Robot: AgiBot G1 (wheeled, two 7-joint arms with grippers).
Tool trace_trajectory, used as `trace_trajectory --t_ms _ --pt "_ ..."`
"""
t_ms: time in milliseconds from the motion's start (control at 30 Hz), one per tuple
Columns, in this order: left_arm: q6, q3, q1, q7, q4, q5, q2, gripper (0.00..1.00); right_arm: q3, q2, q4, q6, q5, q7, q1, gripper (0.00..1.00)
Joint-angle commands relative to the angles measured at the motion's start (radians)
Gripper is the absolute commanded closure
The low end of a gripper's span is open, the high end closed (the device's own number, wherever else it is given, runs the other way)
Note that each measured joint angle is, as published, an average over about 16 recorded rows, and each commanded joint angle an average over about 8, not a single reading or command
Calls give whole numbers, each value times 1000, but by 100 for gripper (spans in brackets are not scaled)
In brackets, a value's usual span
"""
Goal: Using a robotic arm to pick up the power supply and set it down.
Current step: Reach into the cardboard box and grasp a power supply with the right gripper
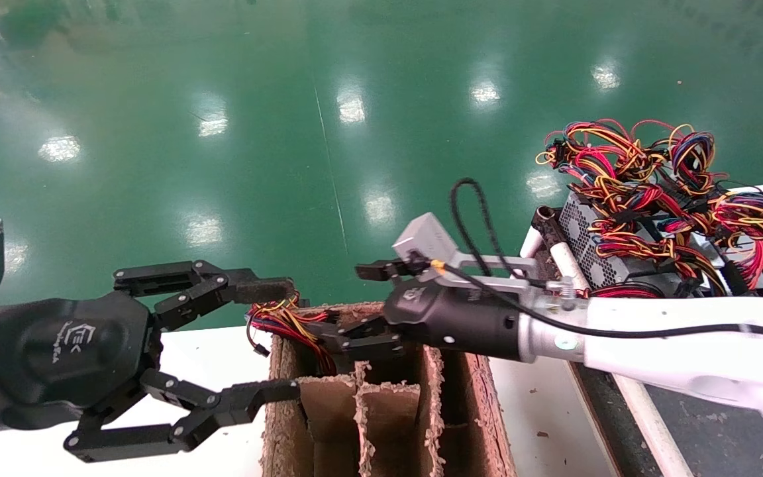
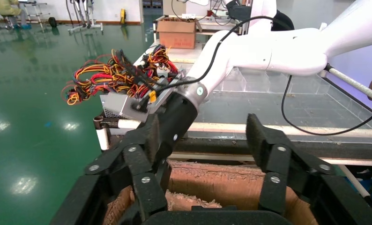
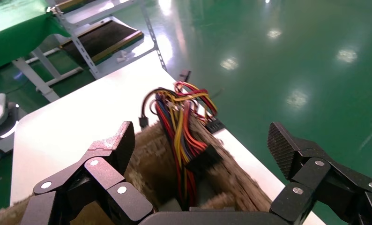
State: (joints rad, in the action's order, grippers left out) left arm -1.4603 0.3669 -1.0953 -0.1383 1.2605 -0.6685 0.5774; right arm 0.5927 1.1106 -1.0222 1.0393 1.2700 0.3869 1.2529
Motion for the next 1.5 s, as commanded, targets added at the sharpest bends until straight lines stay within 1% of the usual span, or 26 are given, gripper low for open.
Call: trace_trajectory --t_ms 33,233,267,300,900,1500 --pt "0 0 0 0 0 0 0 0 7 28 23 -2 5 -15 9 18" --pt "0 0 0 0 0 0 0 0 30 101 101 -5 22 -54 21 93" --pt "0 0 0 0 0 0 0 0 33 110 111 -5 24 -61 22 98" --pt "0 0 0 0 0 0 0 0 34 118 121 -7 25 -69 22 100" --pt "0 0 0 0 0 0 0 0 45 213 266 -18 23 -148 50 100" --pt "0 0 0 0 0 0 0 0 70 231 329 -45 -43 -207 63 100"
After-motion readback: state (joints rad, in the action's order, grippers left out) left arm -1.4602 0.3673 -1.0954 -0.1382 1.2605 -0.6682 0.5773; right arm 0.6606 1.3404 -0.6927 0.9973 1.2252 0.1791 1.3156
